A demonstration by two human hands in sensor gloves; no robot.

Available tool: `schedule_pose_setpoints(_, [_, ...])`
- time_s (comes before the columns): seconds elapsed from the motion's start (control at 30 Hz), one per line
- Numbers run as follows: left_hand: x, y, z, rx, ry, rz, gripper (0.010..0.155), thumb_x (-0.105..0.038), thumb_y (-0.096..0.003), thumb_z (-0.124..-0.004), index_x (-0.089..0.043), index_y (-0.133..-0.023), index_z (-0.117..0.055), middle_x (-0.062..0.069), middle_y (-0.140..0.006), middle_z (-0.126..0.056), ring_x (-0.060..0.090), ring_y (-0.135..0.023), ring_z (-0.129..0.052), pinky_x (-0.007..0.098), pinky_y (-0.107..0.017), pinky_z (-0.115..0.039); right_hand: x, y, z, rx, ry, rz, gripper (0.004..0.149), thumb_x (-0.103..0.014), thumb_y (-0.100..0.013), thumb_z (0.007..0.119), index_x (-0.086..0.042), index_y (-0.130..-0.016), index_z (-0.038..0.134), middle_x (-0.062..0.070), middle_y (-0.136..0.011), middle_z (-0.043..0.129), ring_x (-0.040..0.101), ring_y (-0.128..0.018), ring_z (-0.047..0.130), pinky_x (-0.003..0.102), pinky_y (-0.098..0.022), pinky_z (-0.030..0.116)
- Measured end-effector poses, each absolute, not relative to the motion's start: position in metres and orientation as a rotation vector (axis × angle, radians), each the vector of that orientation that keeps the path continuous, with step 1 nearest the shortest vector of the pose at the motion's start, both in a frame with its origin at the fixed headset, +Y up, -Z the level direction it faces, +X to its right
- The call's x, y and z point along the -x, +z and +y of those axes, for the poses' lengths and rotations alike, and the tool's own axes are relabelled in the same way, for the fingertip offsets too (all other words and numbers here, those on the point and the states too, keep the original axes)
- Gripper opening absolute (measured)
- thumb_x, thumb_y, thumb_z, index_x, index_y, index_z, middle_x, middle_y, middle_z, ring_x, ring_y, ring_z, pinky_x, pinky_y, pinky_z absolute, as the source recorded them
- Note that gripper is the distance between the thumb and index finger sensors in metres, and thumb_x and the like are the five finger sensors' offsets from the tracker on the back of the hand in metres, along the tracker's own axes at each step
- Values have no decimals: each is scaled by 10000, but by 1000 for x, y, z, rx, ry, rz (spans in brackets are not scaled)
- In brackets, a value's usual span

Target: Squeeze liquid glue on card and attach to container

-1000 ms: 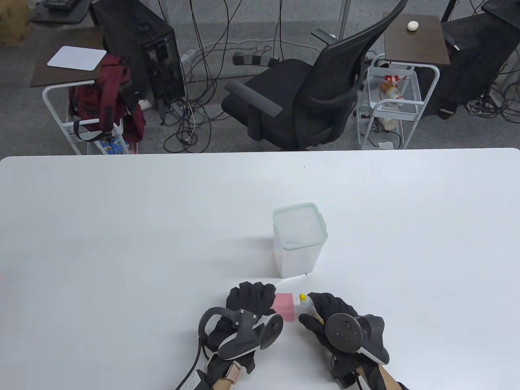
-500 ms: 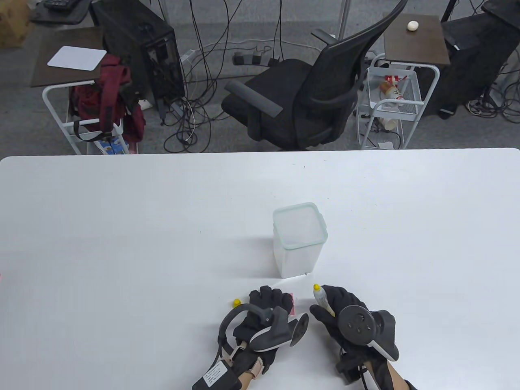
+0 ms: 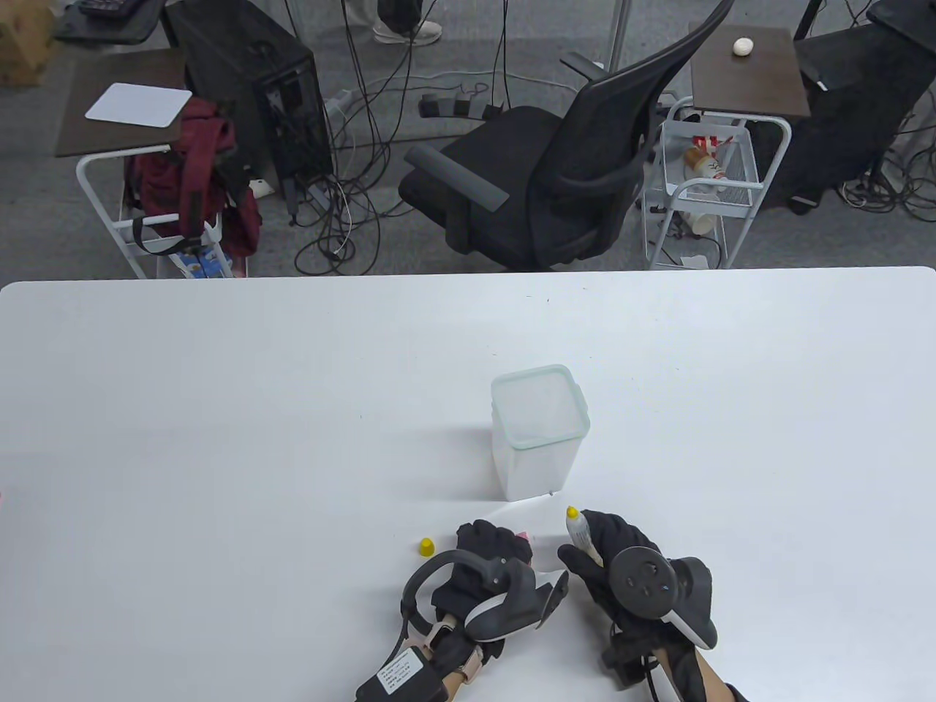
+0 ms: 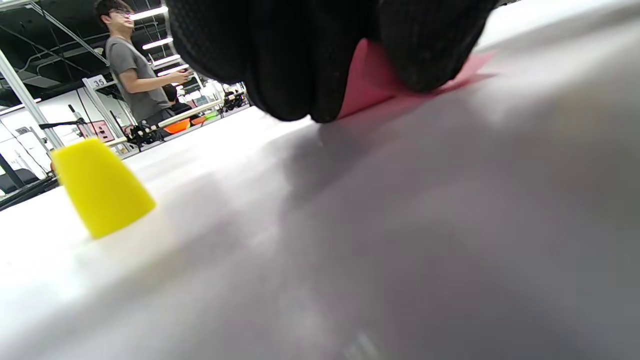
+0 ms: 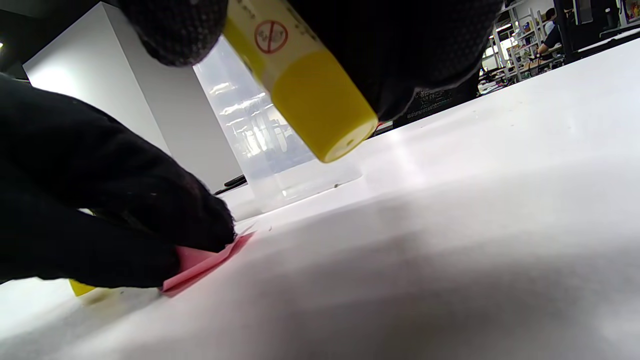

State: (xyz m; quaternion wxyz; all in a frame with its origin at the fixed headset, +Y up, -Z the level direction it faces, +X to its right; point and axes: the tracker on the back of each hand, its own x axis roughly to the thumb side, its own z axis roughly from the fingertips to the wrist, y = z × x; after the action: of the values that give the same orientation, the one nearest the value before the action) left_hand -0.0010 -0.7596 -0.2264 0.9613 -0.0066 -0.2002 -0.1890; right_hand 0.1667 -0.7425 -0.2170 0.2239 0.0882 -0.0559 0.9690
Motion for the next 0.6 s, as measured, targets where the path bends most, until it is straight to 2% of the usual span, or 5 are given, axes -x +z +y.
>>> schedule_pose_setpoints(0.1, [5,-225,-757,-12,-327,-411,416,-451,-483,-780,-343,-882,-824,-100,-850,-971,177,-833,-977,415,-665,-794,-169,-217,-743,-236,2669,-154,548,-534,-536,657,-205,-971,604,68,-937,760,298,-767,881,450,-617,751])
schedule_pose_setpoints(0.27, [19,-219,-735,-75,-71,-406,405,-441,-478,-782,-325,-861,-847,-95,-790,-1005,174,-767,-1016,408,-619,-822,-172,-217,-742,-224,2654,-161,547,-533,-537,657,-205,-970,604,68,-937,761,300,-768,881,451,-617,751])
schedule_pose_setpoints(0.4, [42,-209,-715,-93,218,-402,406,-436,-482,-781,-303,-859,-851,-82,-767,-1017,183,-740,-1026,412,-596,-832,-171,-214,-737,-250,2645,-200,547,-534,-536,657,-204,-969,607,72,-940,761,302,-768,882,451,-615,753])
schedule_pose_setpoints(0.6, [86,-198,-715,-56,669,-368,407,-429,-496,-777,-284,-870,-847,-64,-773,-1012,199,-735,-1023,419,-587,-830,-161,-206,-731,-329,2696,-286,542,-529,-536,659,-208,-969,606,95,-981,749,317,-797,884,461,-621,757])
